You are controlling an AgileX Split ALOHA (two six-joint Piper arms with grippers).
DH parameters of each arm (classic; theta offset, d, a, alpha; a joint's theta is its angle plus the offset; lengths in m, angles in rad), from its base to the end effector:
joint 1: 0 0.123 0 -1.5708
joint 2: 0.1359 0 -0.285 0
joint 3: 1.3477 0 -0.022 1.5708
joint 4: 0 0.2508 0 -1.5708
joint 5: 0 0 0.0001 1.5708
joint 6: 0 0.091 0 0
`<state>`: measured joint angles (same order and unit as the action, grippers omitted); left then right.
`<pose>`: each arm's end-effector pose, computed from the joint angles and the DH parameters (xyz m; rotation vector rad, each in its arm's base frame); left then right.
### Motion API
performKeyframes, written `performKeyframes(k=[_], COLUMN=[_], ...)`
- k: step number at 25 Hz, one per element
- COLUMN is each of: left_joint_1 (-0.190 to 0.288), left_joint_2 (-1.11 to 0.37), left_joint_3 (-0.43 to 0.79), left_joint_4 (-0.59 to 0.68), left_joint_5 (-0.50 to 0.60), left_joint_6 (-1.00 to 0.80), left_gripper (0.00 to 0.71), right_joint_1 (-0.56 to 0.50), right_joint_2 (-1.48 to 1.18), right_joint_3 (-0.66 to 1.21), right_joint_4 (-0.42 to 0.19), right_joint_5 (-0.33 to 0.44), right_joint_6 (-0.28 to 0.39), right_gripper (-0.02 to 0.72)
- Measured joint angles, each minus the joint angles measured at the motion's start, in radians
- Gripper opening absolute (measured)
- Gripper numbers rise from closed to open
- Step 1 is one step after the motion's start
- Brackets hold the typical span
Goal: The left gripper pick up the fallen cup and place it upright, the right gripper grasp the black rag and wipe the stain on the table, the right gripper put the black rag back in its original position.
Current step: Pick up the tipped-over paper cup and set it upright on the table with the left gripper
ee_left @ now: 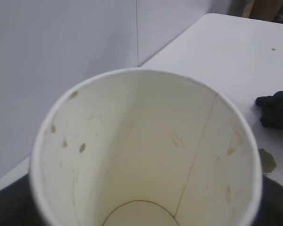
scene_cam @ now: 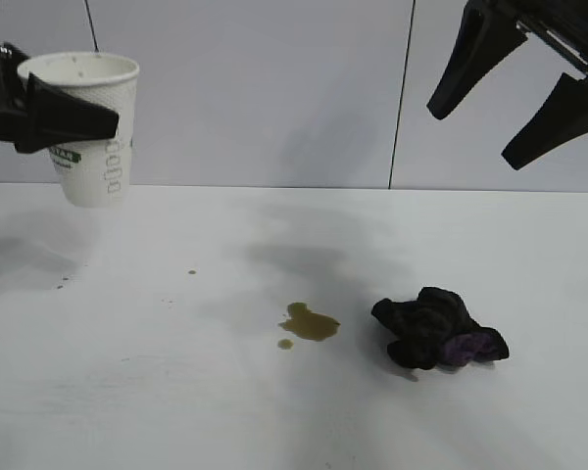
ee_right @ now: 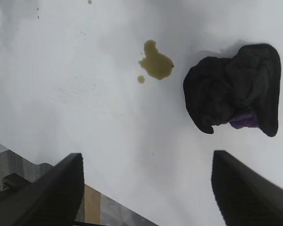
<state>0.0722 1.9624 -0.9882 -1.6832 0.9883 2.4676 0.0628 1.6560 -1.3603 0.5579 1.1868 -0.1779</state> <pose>0.3617 -0.0496 0.1554 1.0431 1.7075 -0.6304 0.3274 0.0654 0.2936 -0.1040 2.8402 0.7632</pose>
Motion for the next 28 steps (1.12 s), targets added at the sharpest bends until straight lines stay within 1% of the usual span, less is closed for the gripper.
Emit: performKeyframes(k=[10, 14, 16, 21, 25, 28], left_joint_1=[0.0, 0.0, 0.0, 0.0, 0.0, 0.0], left_joint_2=[0.095, 0.096, 0.096, 0.096, 0.096, 0.096], left_joint_3=[-0.002, -0.002, -0.002, -0.003, -0.003, -0.003], left_joint_4=[-0.007, -0.01, -0.01, -0.012, -0.013, -0.013], left_joint_5=[0.007, -0.051, -0.08, -0.079, -0.079, -0.08], left_joint_6=[0.092, 0.177, 0.19, 0.184, 0.156, 0.14], left_gripper=[0.552, 0.552, 0.552, 0.556, 0.652, 0.683], right_joint_1=[0.0, 0.0, 0.0, 0.0, 0.0, 0.0], right_joint_2=[0.0, 0.0, 0.0, 0.0, 0.0, 0.0], right_joint_3=[0.0, 0.0, 0.0, 0.0, 0.0, 0.0], right_joint_4=[-0.005, -0.005, -0.005, -0.006, -0.006, -0.006], right_joint_5=[-0.003, -0.005, -0.007, -0.02, -0.026, -0.026], right_joint_6=[0.0, 0.0, 0.0, 0.0, -0.001, -0.001], right_gripper=[0.516, 0.516, 0.516, 0.516, 0.516, 0.516])
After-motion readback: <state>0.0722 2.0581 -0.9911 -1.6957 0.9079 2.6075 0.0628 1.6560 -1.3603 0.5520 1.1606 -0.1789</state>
